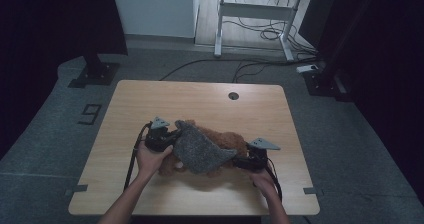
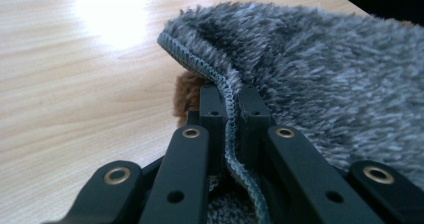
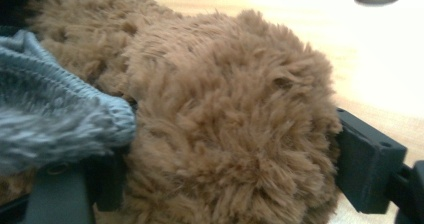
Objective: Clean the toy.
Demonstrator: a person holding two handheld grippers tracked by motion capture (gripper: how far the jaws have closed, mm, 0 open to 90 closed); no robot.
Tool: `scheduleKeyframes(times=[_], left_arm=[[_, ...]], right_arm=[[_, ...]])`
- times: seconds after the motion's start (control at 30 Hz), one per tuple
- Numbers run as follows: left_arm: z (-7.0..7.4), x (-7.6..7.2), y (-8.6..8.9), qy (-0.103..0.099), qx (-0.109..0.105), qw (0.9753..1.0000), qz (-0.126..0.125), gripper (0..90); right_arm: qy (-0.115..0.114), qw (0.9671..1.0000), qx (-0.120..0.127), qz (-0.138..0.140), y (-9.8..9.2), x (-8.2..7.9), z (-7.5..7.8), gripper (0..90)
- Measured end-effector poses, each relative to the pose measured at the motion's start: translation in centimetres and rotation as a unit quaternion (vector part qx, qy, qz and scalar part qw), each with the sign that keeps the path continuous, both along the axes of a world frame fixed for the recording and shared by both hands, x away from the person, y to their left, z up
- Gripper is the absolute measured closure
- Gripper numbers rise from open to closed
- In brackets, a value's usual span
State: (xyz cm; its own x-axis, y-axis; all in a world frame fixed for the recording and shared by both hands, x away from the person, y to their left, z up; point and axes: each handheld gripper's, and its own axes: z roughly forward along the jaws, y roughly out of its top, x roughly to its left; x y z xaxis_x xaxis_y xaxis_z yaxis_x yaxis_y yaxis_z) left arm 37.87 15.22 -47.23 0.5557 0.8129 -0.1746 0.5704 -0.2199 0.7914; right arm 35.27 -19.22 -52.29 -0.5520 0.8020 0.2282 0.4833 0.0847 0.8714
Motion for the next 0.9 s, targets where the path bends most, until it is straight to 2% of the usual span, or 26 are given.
scheduleKeyframes(times=[0.23, 0.3, 0.4, 0.53, 0.67, 0.8, 0.9], left_arm=[[-1.5, 0.1, 1.5, 0.031, 0.011, 0.9995, 0.005, 83.7], [-2.1, 0.1, 2.0, 0.040, 0.009, 0.9991, 0.007, 83.6], [-2.6, 0.0, 2.7, 0.048, 0.008, 0.9987, 0.013, 83.5], [-1.9, 0.2, 3.7, 0.041, -0.005, 0.9988, 0.028, 83.4], [0.3, 0.3, 3.8, 0.018, -0.030, 0.9989, 0.029, 83.4], [2.5, 0.5, 2.0, 0.002, -0.063, 0.9980, 0.008, 83.4], [3.7, 0.5, -0.3, -0.011, -0.065, 0.9977, -0.010, 83.4]], right_arm=[[0.035, 0.9993, 0.016, 0.005, -0.2, 0.4, -0.2, 15.4], [0.040, 0.9990, 0.012, 0.016, -0.2, 0.4, -0.2, 20.3], [0.033, 0.9988, -0.001, 0.037, -0.4, 0.1, -0.1, 32.3], [0.017, 0.9979, -0.015, 0.060, -0.6, -0.2, 0.0, 42.6], [-0.006, 0.9976, -0.024, 0.065, -0.5, -0.4, -0.1, 45.5], [-0.052, 0.9958, -0.055, 0.051, 0.2, -0.8, -0.1, 48.8], [-0.084, 0.9921, -0.085, 0.037, 0.8, -1.2, 0.0, 50.7]])
